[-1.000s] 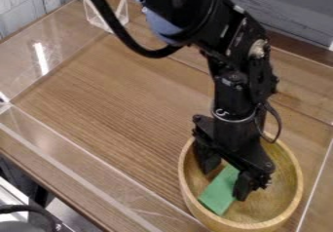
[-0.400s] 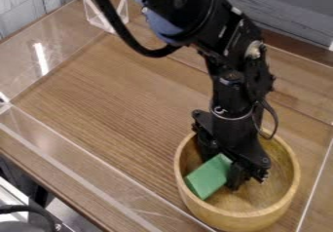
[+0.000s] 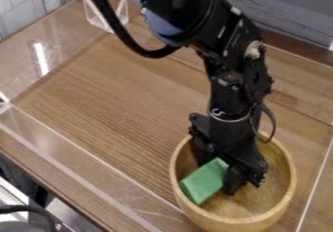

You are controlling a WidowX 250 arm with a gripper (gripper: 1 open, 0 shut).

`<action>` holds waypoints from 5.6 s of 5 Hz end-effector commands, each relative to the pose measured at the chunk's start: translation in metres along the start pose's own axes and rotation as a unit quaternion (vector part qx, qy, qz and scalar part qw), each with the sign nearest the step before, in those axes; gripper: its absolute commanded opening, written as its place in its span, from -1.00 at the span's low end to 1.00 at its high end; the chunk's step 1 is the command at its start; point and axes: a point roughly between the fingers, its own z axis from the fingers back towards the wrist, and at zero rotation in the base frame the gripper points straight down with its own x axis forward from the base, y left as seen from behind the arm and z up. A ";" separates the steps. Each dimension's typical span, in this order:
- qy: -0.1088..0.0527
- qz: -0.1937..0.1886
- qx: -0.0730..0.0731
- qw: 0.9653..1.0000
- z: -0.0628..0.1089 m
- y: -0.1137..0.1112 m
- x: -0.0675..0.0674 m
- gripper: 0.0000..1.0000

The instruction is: Remove the green block from inside the brown bowl and put it on the table

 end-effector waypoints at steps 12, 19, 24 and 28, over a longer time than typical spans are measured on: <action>0.000 0.067 -0.016 0.998 0.075 -0.002 -0.003 -1.00; -0.047 0.150 0.013 0.988 0.125 0.100 -0.006 -1.00; -0.040 0.141 0.021 0.989 0.090 0.103 -0.005 -1.00; -0.045 0.140 0.026 0.989 0.071 0.109 0.001 -1.00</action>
